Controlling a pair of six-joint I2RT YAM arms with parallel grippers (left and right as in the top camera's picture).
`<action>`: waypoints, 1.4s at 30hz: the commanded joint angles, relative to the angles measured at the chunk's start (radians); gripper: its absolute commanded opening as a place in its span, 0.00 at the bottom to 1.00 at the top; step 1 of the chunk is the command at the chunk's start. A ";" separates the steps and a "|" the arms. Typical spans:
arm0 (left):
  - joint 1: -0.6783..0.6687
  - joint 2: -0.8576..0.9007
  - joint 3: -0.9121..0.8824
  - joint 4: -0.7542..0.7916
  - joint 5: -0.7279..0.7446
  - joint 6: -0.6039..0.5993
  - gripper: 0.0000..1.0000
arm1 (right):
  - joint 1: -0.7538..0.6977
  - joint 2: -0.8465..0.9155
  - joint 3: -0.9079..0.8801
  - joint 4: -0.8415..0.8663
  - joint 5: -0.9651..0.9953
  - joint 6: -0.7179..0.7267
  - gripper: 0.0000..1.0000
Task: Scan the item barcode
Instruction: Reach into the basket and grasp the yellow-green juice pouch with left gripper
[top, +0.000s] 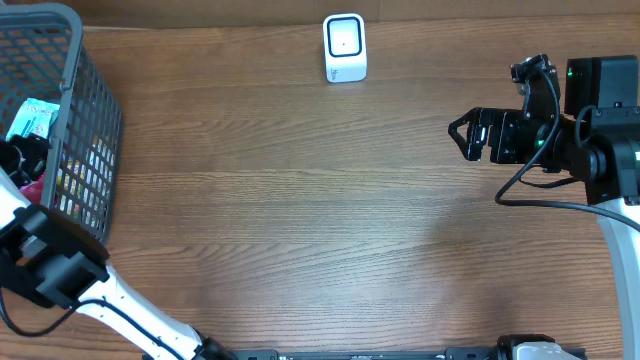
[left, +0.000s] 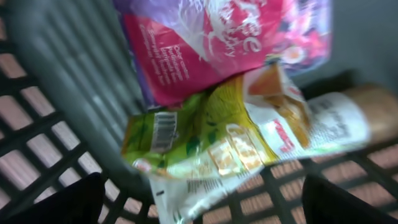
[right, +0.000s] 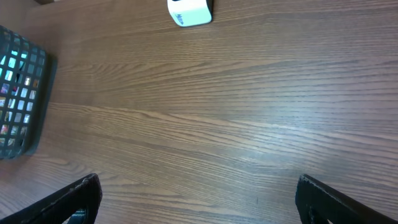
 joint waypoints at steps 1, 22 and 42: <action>0.003 0.061 0.016 0.000 0.008 0.027 0.93 | 0.005 -0.009 0.024 0.003 -0.006 0.000 1.00; -0.035 0.219 0.016 0.056 0.010 0.063 0.04 | 0.005 -0.005 0.024 0.013 -0.006 0.000 1.00; -0.042 0.000 0.574 -0.216 0.041 0.116 0.70 | 0.005 -0.005 0.024 0.037 -0.006 0.000 1.00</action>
